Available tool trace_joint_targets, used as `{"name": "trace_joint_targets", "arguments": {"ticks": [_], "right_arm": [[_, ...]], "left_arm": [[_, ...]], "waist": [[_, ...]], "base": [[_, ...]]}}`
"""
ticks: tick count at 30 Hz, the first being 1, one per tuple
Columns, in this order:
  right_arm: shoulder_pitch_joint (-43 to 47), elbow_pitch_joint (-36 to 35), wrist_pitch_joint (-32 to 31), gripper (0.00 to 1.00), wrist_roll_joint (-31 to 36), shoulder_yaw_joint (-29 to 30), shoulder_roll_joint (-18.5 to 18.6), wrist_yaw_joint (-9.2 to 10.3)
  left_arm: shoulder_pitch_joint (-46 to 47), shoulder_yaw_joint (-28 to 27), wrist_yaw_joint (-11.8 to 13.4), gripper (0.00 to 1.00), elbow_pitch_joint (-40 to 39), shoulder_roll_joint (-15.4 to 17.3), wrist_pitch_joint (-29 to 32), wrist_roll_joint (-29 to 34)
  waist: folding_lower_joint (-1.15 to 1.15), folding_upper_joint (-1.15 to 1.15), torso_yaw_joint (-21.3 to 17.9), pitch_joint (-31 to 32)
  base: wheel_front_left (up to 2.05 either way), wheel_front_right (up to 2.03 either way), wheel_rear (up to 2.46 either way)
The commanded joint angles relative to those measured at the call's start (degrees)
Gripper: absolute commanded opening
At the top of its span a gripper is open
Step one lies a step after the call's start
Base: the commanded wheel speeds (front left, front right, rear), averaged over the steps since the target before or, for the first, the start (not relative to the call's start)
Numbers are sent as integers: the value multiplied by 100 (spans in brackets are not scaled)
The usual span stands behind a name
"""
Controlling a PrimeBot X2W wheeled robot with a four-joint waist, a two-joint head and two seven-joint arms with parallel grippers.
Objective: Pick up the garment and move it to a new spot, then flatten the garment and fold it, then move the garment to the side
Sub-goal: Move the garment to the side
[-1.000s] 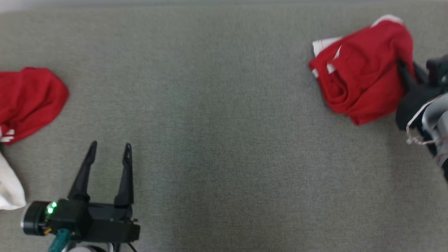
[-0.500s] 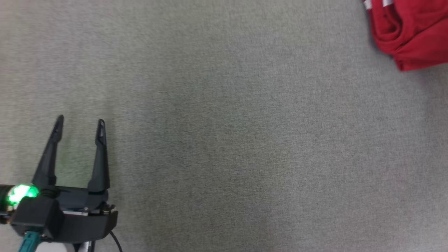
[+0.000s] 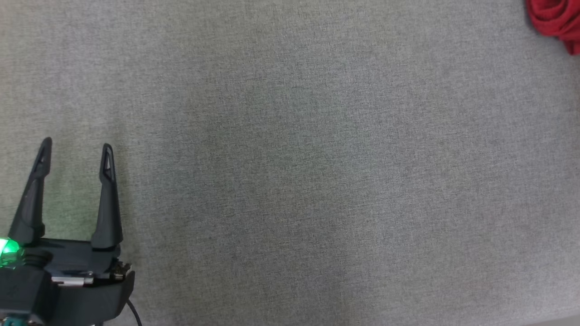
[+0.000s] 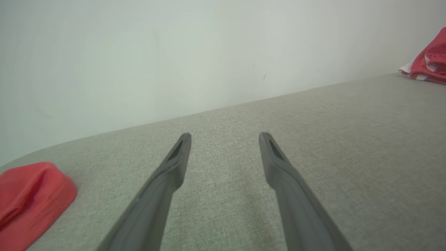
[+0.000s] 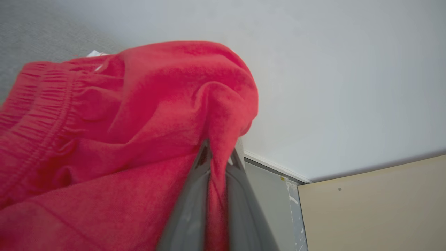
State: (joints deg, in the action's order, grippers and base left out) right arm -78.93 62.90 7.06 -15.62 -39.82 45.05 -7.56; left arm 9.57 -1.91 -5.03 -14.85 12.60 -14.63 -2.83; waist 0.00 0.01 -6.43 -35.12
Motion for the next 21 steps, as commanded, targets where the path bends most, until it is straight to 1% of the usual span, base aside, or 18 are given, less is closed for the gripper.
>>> {"name": "trace_joint_targets", "arguments": {"ticks": [1, 3, 4, 5, 6, 12, 14, 17, 19, 21], "right_arm": [[-88, 32, 12, 0, 38, -16, -35, 16], [-140, 96, -1, 0, 65, -28, -87, 16], [-188, 122, 59, 24, 127, -24, -91, 16], [-206, 166, 72, 83, 172, -26, -108, 16], [-199, 234, 45, 100, 187, -4, -137, 16], [-311, 411, 274, 100, 371, 92, -205, 16], [-313, 465, 403, 100, 312, 212, -261, 16], [-191, 431, 629, 100, 156, 442, -396, 16], [-78, 347, 728, 100, 279, 445, -364, 16], [99, 245, 778, 100, 210, 570, -462, 16]], "left_arm": [[-36, -15, 28, 100, -52, 32, 7, 30], [-53, -24, 40, 100, -89, 48, 34, 34], [-55, -27, 43, 100, -102, 58, 35, 32], [-55, -32, 53, 100, -110, 63, 41, 25], [-57, -35, 53, 100, -107, 69, 44, 20], [-124, -59, 102, 100, -79, 77, 51, -16], [-121, -55, 130, 100, -55, 56, 51, -41], [-167, -42, 146, 100, 48, -3, 32, -104], [-202, -31, 165, 100, 131, -50, 14, -164], [-267, -32, 190, 100, 246, -103, -6, -222]], "waist": [[0, -1, -25, -44], [0, -1, -45, -69], [0, -1, -55, -78], [0, -1, -67, -81], [0, -1, -79, -75], [0, -1, -140, 23], [0, -1, -149, 86], [0, -1, -159, 257], [0, -1, -143, 399], [0, -1, -111, 570]], "base": [[0, 0, 0], [0, 0, 0], [0, 0, 0], [0, 0, 0], [0, 0, 0], [0, 0, 0], [0, 0, 0], [0, 0, 0], [0, 0, 0], [0, 0, 0]]}}
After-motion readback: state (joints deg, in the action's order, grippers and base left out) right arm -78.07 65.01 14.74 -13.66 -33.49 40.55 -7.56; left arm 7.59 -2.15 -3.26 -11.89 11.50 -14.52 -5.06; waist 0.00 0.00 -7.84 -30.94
